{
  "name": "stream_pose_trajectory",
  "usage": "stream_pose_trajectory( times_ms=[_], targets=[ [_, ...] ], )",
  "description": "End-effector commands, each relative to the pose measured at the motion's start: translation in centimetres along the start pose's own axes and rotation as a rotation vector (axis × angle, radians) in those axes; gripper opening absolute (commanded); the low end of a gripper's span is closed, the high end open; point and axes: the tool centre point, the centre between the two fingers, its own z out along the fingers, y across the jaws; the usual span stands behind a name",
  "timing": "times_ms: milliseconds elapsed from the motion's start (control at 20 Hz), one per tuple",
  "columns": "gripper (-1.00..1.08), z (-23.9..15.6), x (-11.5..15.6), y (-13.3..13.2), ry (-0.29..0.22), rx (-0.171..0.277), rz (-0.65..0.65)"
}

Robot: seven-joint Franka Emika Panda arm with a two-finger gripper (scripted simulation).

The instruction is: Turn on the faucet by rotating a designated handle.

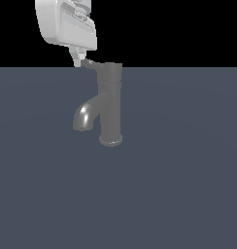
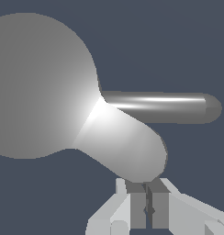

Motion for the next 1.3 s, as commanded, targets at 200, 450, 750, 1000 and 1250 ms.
stream_pose_trajectory(
  times_ms=[200, 450, 750, 1000, 1250],
  targets=[
    [-1.00, 0.0, 2.6, 0.6, 0.001, -0.001, 0.007],
    [-1.00, 0.0, 5.0, 1.1, 0.002, -0.002, 0.012],
    [-1.00, -0.1, 7.4, 1.7, 0.003, -0.002, 0.018],
    [-1.00, -0.1, 7.0, 1.1, 0.001, 0.000, -0.017],
    [-1.00, -0.1, 10.1, -0.3, 0.002, -0.001, 0.001]
  ],
)
